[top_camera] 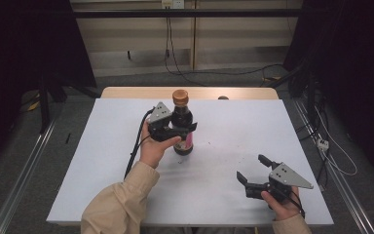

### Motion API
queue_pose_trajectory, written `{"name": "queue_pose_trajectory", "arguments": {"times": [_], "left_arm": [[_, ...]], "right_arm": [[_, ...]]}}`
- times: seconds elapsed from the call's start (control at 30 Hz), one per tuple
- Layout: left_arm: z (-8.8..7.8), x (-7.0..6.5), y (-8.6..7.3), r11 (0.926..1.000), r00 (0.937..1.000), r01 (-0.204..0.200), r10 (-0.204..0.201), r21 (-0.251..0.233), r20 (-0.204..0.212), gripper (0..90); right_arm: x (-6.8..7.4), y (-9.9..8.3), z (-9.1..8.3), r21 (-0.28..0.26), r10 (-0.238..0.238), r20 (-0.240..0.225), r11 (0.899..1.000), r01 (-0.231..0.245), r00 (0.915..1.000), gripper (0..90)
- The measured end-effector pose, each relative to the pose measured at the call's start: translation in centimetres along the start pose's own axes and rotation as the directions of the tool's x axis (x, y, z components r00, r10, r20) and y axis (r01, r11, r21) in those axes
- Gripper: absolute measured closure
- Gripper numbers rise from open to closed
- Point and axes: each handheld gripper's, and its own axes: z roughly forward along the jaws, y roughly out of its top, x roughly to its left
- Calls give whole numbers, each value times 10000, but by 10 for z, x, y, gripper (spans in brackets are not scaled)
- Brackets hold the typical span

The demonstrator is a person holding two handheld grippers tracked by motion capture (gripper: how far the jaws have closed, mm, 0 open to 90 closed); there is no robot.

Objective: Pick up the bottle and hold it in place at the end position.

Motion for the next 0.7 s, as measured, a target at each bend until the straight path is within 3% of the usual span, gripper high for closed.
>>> {"name": "queue_pose_trajectory", "arguments": {"times": [0.7], "left_arm": [[30,7,3,9998,9998,-109,112,158,-166,263]], "right_arm": [[-2,0,-1,-61,69,21,10000,-69,10000,49]]}}
